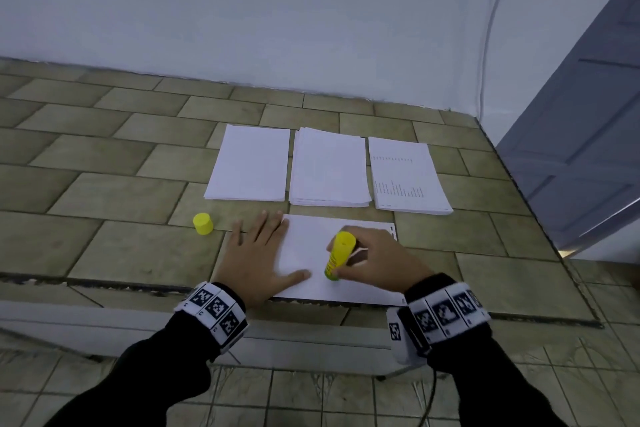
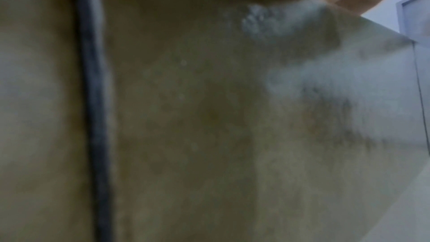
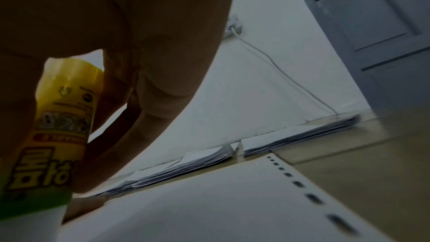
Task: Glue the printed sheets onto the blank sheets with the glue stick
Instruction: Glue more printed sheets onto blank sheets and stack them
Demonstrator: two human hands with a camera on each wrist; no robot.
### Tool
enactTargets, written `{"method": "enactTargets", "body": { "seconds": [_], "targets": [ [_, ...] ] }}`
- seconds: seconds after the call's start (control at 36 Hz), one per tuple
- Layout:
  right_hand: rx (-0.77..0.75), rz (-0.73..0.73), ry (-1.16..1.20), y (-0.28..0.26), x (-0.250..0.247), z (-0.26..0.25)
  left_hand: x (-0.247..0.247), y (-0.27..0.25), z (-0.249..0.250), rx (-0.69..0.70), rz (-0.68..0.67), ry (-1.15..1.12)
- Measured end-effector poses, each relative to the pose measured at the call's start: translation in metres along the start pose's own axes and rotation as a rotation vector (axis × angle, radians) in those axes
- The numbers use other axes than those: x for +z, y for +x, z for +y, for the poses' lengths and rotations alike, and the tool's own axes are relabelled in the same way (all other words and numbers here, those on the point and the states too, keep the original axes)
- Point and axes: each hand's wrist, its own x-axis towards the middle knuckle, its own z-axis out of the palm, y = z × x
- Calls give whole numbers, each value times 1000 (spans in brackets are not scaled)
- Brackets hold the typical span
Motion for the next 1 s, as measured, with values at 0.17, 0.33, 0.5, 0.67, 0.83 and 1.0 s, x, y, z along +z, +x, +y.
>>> {"method": "enactTargets", "body": {
  "seconds": [0.17, 0.33, 0.5, 0.67, 0.83, 1.0],
  "targets": [
    [-41, 5, -5, -16, 3, 4, 4, 2, -2, 4, 25, -15],
    [-2, 5, -70, 7, -8, 4, 4, 2, -1, 1, 24, -22],
    [81, 63, -140, 43, -24, 12, 4, 2, -1, -3, 32, -19],
    [118, 122, -167, 57, -31, 14, 5, 1, 0, -7, 31, -23],
    [105, 146, -86, 30, -39, 14, 4, 0, -1, -14, 30, -22],
    [217, 82, -28, -20, -50, 17, 3, 0, -1, -12, 21, 1]
  ]
}}
